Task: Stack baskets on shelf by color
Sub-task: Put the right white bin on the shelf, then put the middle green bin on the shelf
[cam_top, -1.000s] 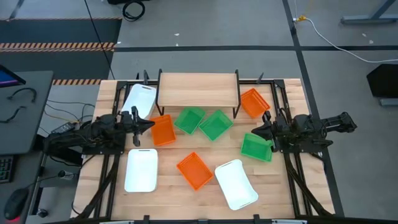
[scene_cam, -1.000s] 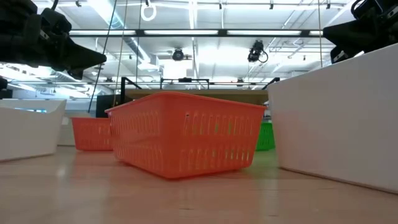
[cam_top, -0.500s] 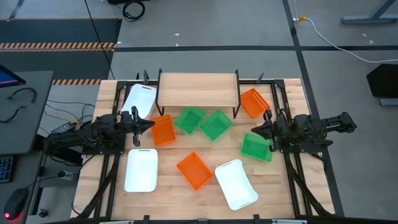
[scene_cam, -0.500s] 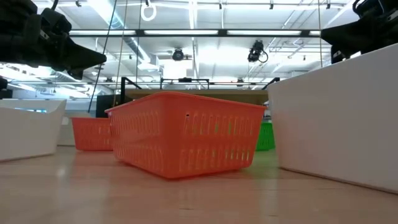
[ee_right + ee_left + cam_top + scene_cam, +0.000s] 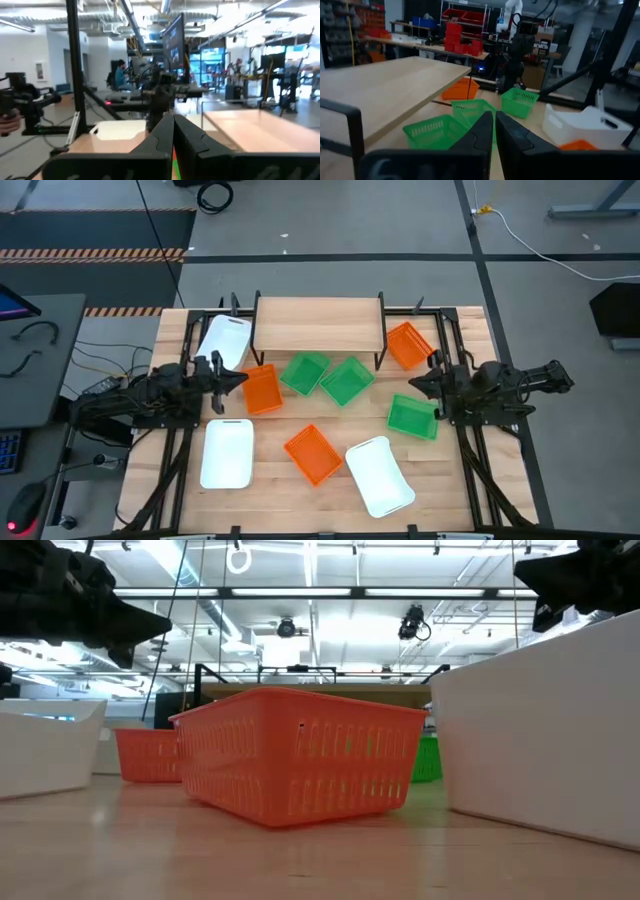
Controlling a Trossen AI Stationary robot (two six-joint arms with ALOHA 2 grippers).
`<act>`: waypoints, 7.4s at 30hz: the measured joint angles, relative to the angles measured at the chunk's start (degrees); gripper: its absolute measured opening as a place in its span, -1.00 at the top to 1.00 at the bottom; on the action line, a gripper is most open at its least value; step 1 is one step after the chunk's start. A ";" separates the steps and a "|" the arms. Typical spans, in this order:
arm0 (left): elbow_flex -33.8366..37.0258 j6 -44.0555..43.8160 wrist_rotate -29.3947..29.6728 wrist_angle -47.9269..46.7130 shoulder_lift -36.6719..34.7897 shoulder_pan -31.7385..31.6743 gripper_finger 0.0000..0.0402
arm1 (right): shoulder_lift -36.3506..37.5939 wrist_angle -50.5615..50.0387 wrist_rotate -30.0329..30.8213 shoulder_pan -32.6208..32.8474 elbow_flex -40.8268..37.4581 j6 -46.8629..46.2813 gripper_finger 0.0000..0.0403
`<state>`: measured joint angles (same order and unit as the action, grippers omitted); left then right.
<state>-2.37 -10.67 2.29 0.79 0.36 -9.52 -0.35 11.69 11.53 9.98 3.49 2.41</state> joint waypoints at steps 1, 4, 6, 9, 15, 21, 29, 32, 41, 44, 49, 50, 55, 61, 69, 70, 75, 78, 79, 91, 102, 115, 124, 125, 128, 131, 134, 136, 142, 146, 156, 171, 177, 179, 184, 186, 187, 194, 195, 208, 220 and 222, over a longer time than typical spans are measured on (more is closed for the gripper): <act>0.00 -1.23 0.01 0.02 0.00 0.00 0.85 | -0.01 0.99 0.12 0.00 0.00 0.37 0.92; 0.00 -2.31 0.47 3.45 0.00 0.00 0.83 | 0.01 3.21 0.26 0.00 0.00 -1.49 0.92; -0.04 -3.74 0.52 6.47 -0.02 0.04 0.82 | -0.01 3.28 0.24 0.00 0.00 -4.81 0.92; -0.04 -4.08 0.49 9.25 0.00 0.19 0.78 | -0.01 3.25 0.09 0.00 0.00 -9.04 0.92; -0.07 -3.85 2.39 8.93 0.00 0.20 0.56 | -0.01 3.11 -0.24 0.00 0.00 -9.33 0.92; -0.07 -3.37 6.43 9.07 0.01 0.20 0.11 | -0.63 2.62 4.07 0.00 0.00 -3.17 0.87; -0.07 0.85 11.71 9.77 0.02 -0.21 -0.32 | -4.19 4.25 13.14 -1.70 1.80 0.79 0.51; -0.07 2.73 12.60 10.11 0.04 -1.14 -0.32 | -8.73 3.63 12.81 -3.50 5.66 1.29 0.31; -9.86 3.62 10.57 1.80 6.67 -3.12 -0.20 | -37.25 -26.04 7.71 -4.87 35.16 -2.35 -0.03; -14.45 2.56 10.52 -2.92 12.16 -3.13 -0.19 | -48.15 -38.30 4.62 -3.10 46.93 -5.42 -0.04; -19.23 3.97 9.17 -4.27 21.00 -3.10 -0.20 | -64.09 -55.86 3.13 2.80 62.44 -10.32 -0.05; -19.78 4.43 9.04 -4.21 22.39 -3.08 -0.21 | -66.97 -59.13 3.08 4.18 64.58 -11.81 -0.05; -20.13 5.79 9.37 -2.87 26.97 -3.10 -0.20 | -78.19 -67.41 0.70 10.39 70.04 -20.43 -0.05; -20.15 5.35 9.45 -1.19 29.09 -3.10 -0.19 | -85.85 -65.74 -1.17 15.93 70.44 -27.79 -0.05; -20.15 3.85 9.48 -1.41 29.27 -2.06 -0.17 | -94.28 -63.48 -9.07 21.80 70.44 -32.79 -0.05; -20.15 3.79 9.46 -1.41 29.27 -1.70 -0.16 | -94.38 -62.80 -9.90 22.42 70.46 -33.57 -0.05; -20.15 2.27 9.46 -2.69 29.27 0.52 -0.16 | -94.20 -61.98 -11.34 27.23 74.08 -37.08 -0.05; -20.15 1.24 9.46 -3.42 29.27 1.76 -0.15 | -95.35 -61.64 -11.42 31.11 76.49 -39.09 -0.05; -20.15 0.79 9.46 -3.50 29.27 2.12 -0.15 | -96.18 -61.71 -11.59 32.40 77.00 -40.21 -0.05; -20.15 -4.17 9.57 -5.13 29.27 7.51 -0.15 | -105.36 -61.52 -9.92 39.29 77.66 -46.82 -0.04; -20.15 -7.65 11.64 -5.39 29.27 12.74 -0.15 | -112.02 -60.96 -9.58 39.51 77.59 -46.85 0.03; -20.15 -8.36 16.89 -5.42 29.27 17.89 -0.15 | -112.05 -60.57 -11.07 38.37 77.59 -43.33 0.50; -20.15 -8.18 18.47 -5.39 29.27 18.08 -0.15 | -112.03 -60.75 -10.82 38.10 77.61 -42.13 0.95; -20.15 -8.18 18.67 -5.39 29.27 18.08 -0.15 | -111.87 -60.85 -10.82 37.94 77.61 -42.51 0.96; -20.14 -8.16 19.11 -5.32 29.27 18.08 -0.15 | -111.17 -62.00 -10.71 37.74 78.29 -42.66 0.97; -20.13 -8.12 19.51 -5.30 29.27 18.08 -0.15 | -110.30 -65.61 -9.37 37.02 81.62 -41.57 0.98; -20.13 -8.08 19.61 -5.29 29.27 18.08 -0.15 | -109.53 -72.68 -5.42 36.01 87.04 -38.36 0.98; -20.13 -7.80 19.60 -4.97 29.27 18.08 -0.15 | -108.94 -78.36 -0.85 35.06 90.85 -34.30 0.99; -20.13 -8.22 19.59 -4.14 29.27 18.40 -0.15 | -105.68 -92.37 7.65 28.12 99.38 -27.92 0.99; -20.13 -8.22 19.60 -4.05 29.27 19.48 -0.15 | -101.90 -94.82 11.40 20.84 101.54 -23.66 1.00; -20.13 -8.18 20.44 -3.92 29.25 21.03 -0.15 | -93.81 -91.47 10.33 -2.65 101.66 -4.55 1.00; -20.13 -8.11 20.60 -3.92 29.24 21.00 -0.15 | -95.75 -84.94 -6.43 -26.19 101.50 13.54 1.00; -20.11 -8.02 20.59 -3.75 29.26 21.00 -0.15 | -97.25 -86.21 -9.87 -30.81 101.45 15.63 0.99; -20.11 -7.98 20.60 -3.64 29.23 21.00 -0.15 | -97.39 -86.34 -11.23 -31.90 100.55 15.78 0.99; -20.11 -7.50 20.60 -3.49 29.22 21.00 -0.15 | -97.59 -86.51 -12.87 -33.75 98.04 15.75 0.99; -20.11 -7.50 20.62 -3.44 29.22 21.00 -0.15 | -97.59 -86.30 -12.88 -34.05 97.28 15.80 0.96; -20.11 -7.47 20.62 -3.46 29.22 21.00 -0.15 | -97.60 -86.35 -12.89 -34.16 97.08 15.79 0.94; -20.11 -6.60 20.95 -3.31 29.22 20.94 -0.15 | -97.58 -86.26 -12.89 -34.18 96.87 16.15 0.72; -20.11 -6.58 21.06 -3.27 29.22 20.94 -0.15 | -97.58 -86.26 -12.98 -34.17 96.87 16.19 0.69; -20.11 -5.39 21.08 -3.07 29.22 20.94 -0.15 | -97.51 -86.88 -16.08 -30.91 103.62 14.69 0.42; -20.11 -5.22 21.08 -3.07 29.23 20.94 -0.15 | -98.17 -88.10 -13.69 -16.72 109.59 2.53 0.41; -20.11 -5.61 21.08 -3.09 29.24 20.94 -0.15 | -99.66 -85.91 -10.58 -13.39 109.59 -3.45 0.41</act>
<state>-22.48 -16.28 23.38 -2.30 29.61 11.42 -100.01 -74.22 0.94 -3.41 113.08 -1.04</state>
